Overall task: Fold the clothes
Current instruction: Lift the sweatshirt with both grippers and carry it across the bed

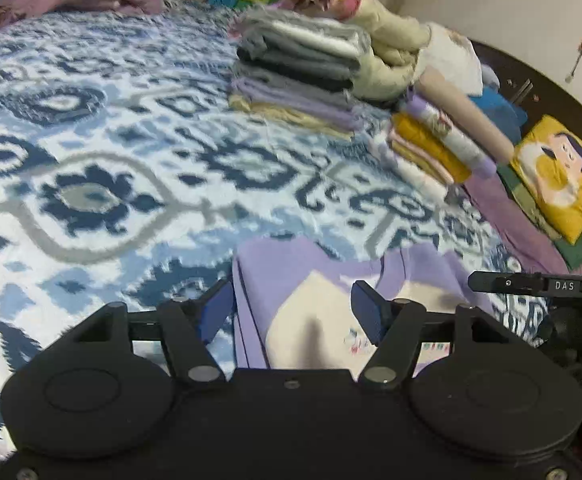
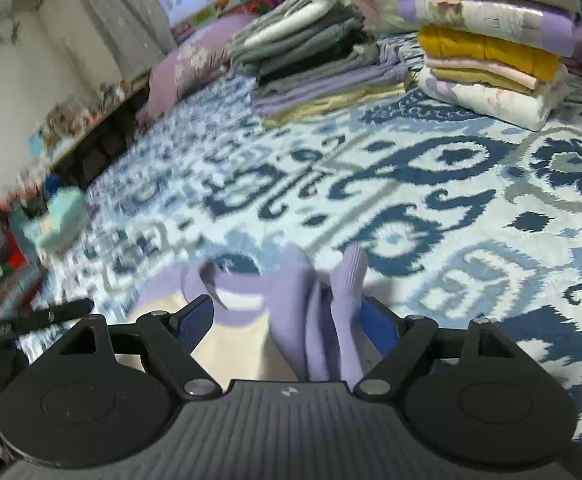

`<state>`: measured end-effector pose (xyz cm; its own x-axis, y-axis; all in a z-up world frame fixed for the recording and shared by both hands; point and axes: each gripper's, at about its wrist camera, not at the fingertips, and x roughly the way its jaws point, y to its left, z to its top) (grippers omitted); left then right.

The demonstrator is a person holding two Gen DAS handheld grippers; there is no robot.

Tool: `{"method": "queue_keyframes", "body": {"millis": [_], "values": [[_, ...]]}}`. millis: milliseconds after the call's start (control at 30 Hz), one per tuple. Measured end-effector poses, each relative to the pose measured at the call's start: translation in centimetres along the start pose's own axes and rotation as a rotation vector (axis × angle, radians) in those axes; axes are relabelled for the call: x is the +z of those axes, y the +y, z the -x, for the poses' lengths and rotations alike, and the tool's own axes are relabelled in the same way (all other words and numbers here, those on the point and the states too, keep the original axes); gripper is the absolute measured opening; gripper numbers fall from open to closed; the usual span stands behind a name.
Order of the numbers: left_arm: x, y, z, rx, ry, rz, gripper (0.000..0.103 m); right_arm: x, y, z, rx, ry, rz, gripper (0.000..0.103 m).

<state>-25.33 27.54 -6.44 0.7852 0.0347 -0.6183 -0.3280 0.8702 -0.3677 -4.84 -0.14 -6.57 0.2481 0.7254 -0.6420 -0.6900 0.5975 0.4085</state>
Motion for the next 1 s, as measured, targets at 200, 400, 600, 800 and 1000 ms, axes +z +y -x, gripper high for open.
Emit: {"method": "queue_keyframes", "body": {"millis": [200, 400, 600, 800, 1000], "values": [[-1.5, -1.0, -2.8, 0.05, 0.062, -0.064, 0.065, -1.5, 2.1, -2.8, -0.074, 0.014, 0.215, 0.082], [-2.1, -2.8, -3.1, 0.069, 0.016, -0.145, 0.01, -1.7, 1.7, -4.8, -0.063, 0.014, 0.208, 0.03], [0.2, -1.9, -0.1, -0.009, -0.075, -0.073, 0.006, 2.1, 3.9, -3.7, -0.036, -0.054, 0.28, 0.019], [8.1, -1.4, 1.2, -0.008, -0.185, -0.064, 0.006, 9.0, 6.6, -3.3, -0.007, -0.153, 0.332, 0.019], [19.0, -1.1, -0.2, 0.052, -0.254, -0.103, 0.006, 17.7, 9.2, -4.3, 0.0, -0.244, 0.344, 0.019]]}}
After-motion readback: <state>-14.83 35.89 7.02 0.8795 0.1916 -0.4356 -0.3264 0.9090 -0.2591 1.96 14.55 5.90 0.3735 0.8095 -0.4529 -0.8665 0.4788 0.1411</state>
